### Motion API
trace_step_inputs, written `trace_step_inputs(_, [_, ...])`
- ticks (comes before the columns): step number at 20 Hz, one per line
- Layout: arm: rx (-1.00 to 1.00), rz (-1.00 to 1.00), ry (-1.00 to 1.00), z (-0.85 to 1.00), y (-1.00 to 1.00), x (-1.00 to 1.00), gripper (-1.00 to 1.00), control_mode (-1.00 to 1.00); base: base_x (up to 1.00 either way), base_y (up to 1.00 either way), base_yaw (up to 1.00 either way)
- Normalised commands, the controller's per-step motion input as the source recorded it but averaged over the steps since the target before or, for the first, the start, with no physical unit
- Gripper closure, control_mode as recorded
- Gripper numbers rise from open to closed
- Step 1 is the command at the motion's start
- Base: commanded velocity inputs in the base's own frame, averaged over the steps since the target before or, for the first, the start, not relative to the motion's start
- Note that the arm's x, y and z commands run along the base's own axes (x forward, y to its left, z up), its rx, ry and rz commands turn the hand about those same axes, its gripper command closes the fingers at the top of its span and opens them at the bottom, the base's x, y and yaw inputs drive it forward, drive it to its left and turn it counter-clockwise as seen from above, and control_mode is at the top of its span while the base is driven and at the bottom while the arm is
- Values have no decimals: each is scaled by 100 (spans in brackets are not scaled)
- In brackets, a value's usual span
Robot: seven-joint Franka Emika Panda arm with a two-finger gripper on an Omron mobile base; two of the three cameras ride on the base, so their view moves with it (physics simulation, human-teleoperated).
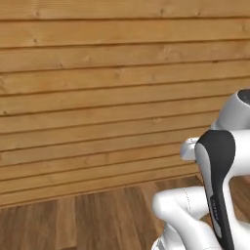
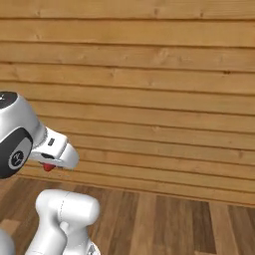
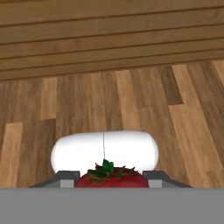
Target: Take the strawberry from the fridge and place it on top of the pancake, located on the dining counter.
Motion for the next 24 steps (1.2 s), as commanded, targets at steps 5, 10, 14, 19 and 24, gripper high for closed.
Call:
trace_step_inputs(5, [0,0,0,0,0,0,100,100,100,13,18])
trace_step_inputs(10, [0,0,0,0,0,0,100,100,97,29,34])
trace_step_inputs(14, [0,0,0,0,0,0,100,100,79,35,62])
trace_step_inputs(19, [0,0,0,0,0,0,100,100,54,22,77])
trace_step_inputs(24, [0,0,0,0,0,0,100,100,65,5,84])
